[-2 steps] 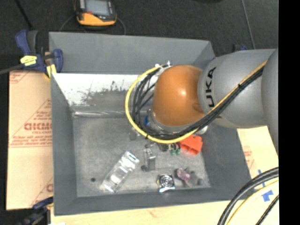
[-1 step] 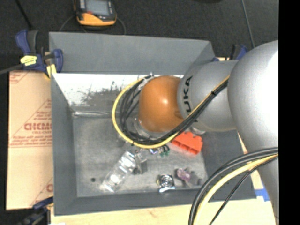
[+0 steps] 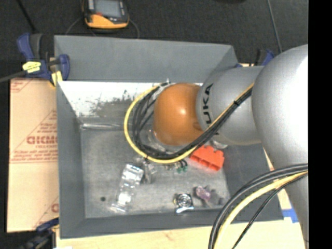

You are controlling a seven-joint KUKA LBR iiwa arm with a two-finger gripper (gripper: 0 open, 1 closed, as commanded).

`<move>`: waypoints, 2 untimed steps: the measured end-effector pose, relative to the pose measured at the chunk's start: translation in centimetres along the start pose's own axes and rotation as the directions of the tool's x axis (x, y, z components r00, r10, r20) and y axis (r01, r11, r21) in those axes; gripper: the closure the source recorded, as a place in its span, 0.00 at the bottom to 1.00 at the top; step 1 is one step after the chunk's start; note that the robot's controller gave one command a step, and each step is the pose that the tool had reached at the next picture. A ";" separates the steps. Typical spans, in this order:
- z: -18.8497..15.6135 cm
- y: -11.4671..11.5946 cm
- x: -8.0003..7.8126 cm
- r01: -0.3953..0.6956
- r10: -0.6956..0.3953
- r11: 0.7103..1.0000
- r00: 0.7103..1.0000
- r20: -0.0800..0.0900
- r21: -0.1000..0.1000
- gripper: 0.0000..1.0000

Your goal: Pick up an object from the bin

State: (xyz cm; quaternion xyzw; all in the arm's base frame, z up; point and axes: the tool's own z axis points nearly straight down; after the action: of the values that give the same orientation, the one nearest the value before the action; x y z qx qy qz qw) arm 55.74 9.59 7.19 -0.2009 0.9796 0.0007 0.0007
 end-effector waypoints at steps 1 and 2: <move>-6.3 0.1 0.0 -0.051 0.051 0.999 0.999 0.008 0.002 1.00; -5.9 0.1 0.1 -0.053 0.053 0.999 0.999 0.002 0.000 0.00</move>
Offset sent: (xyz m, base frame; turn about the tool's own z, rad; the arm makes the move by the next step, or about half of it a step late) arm -0.0028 0.0012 0.0586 0.0509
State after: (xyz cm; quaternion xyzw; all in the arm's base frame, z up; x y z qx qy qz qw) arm 55.57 9.65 13.12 -0.1747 0.9846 0.0008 0.0016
